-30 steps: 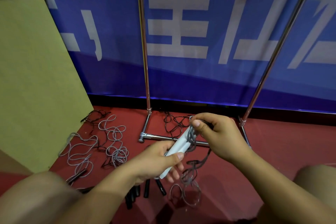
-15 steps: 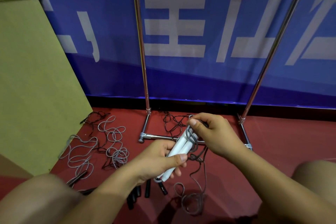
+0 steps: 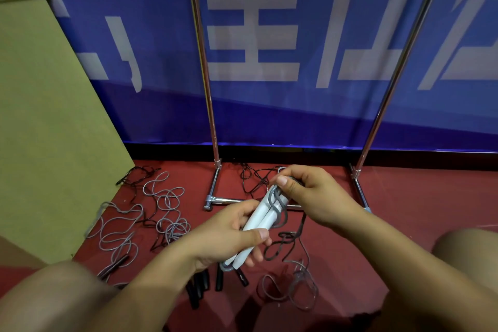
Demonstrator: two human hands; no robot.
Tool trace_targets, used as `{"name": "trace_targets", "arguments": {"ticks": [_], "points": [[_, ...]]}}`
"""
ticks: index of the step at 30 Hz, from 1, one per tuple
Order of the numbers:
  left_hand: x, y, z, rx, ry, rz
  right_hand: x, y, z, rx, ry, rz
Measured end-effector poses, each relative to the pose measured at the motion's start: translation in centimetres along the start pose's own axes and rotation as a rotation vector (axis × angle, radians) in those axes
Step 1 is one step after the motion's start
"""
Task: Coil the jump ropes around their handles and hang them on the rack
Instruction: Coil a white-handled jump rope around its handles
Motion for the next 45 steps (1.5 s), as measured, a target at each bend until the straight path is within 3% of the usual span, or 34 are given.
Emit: {"name": "trace_targets", "arguments": {"ticks": [8,12,17,22,25,29,33,38,42,45], "points": [[-0.4,-0.4,-0.5,0.003,0.052,0.000,0.3,0.5,-0.2,0.048,-0.002,-0.013],[-1.3,-0.7,-1.0,-0.008,0.110,-0.072,-2.1,0.7,-0.7,0.030,0.178,0.198],[-1.5,-1.7,-0.9,-0.097,0.074,-0.224,-0.9,-2.1,-0.1,-0.195,0.063,0.408],[0.8,-2.5,-0.5,-0.163,-0.085,-0.258,0.3,-3.6,0.7,-0.385,0.011,0.412],[2.7,-1.9,-0.1,-0.102,-0.214,-0.244,0.2,-3.2,-0.1,-0.330,0.007,0.382],[3.2,0.8,0.4,0.060,-0.283,-0.116,-0.7,-1.4,-1.7,-0.070,-0.002,0.134],[2.2,2.8,0.5,0.169,-0.202,0.048,0.0,-0.5,-2.0,0.083,-0.036,-0.238],[-1.1,3.8,0.1,0.238,0.056,0.150,1.7,-0.6,-1.2,0.093,-0.115,-0.107],[-3.9,3.1,0.2,0.171,0.259,0.223,2.1,-0.5,-0.6,0.102,-0.177,-0.080],[-5.5,2.6,0.3,0.131,0.363,0.149,2.3,-0.4,0.0,0.117,-0.224,-0.004]]}}
Point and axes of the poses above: each hand's wrist, its own z-axis away from the middle knuckle, its own x-axis out of the palm, y = z × x, the point moved 9 cm from there along -z, towards the middle knuckle, and after that the axes turned 4 degrees about x, right-handed, at the moved point
